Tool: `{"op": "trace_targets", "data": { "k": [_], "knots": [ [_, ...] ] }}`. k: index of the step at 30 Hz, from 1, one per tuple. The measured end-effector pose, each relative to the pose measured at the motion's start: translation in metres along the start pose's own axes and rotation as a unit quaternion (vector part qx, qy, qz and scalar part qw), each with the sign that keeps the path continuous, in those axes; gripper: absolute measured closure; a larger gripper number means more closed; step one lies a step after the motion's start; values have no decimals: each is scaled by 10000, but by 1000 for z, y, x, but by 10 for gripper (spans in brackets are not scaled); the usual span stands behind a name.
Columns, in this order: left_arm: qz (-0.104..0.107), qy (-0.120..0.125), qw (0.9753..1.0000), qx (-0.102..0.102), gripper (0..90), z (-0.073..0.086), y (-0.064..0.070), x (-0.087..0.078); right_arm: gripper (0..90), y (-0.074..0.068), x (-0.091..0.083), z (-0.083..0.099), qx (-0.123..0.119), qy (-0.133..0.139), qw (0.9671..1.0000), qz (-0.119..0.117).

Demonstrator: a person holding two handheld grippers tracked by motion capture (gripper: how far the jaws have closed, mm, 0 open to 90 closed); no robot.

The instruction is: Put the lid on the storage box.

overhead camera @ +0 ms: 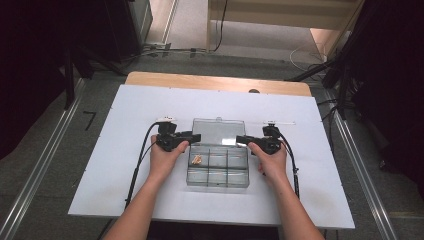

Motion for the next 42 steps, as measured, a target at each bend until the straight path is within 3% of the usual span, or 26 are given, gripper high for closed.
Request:
{"op": "trace_targets", "data": {
  "k": [3, 7, 12, 16, 19, 24, 27, 30, 33, 39, 42],
  "knots": [
    [119, 64, 9999, 27, 481, 0, 2, -1, 545, -1, -3, -2, -61, 99, 9999, 43],
    [126, 137, 9998, 87, 513, 0, 4, -3, 571, -2, -6, -2, -181, 149, 9997, 62],
    [246, 342, 9988, 243, 606, -1, 9, -8, 644, -5, -13, -2, -362, 278, 9989, -69],
    [306, 507, 9976, 357, 669, -2, 11, -12, 697, -8, -19, -3, -666, 414, 9969, -74],
    [314, 598, 9968, 421, 696, -2, 13, -15, 730, -9, -22, -3, -722, 446, 9963, -141],
    [338, 757, 9952, 515, 753, -2, 17, -19, 792, -12, -29, -1, -1029, 517, 9931, -218],
    [336, 762, 9951, 537, 762, -3, 18, -21, 798, -13, -32, 0, -1366, 539, 9891, -118],
    [320, 702, 9955, 545, 763, -5, 18, -21, 800, -14, -33, 1, -1511, 597, 9867, -37],
    [140, 721, 9954, 610, 713, -16, 21, -24, 802, -14, -34, 2, -1566, 671, 9854, -11],
    [99, 860, 9930, 802, 624, -53, 36, -39, 801, -16, -35, 4, -1722, 773, 9819, 179],
    [-1, 813, 9929, 867, 613, -63, 41, -40, 800, -17, -35, 5, -1784, 802, 9804, 238]
  ]
}}
Point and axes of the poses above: each handheld gripper's, and its own axes: x roughly forward along the jaws, z roughly out of its underside, y roughly to its right, the point moved 9 cm from there along x, roughly forward along the jaws, and after that the axes turned 12 degrees about -y, right-handed, at the moved point
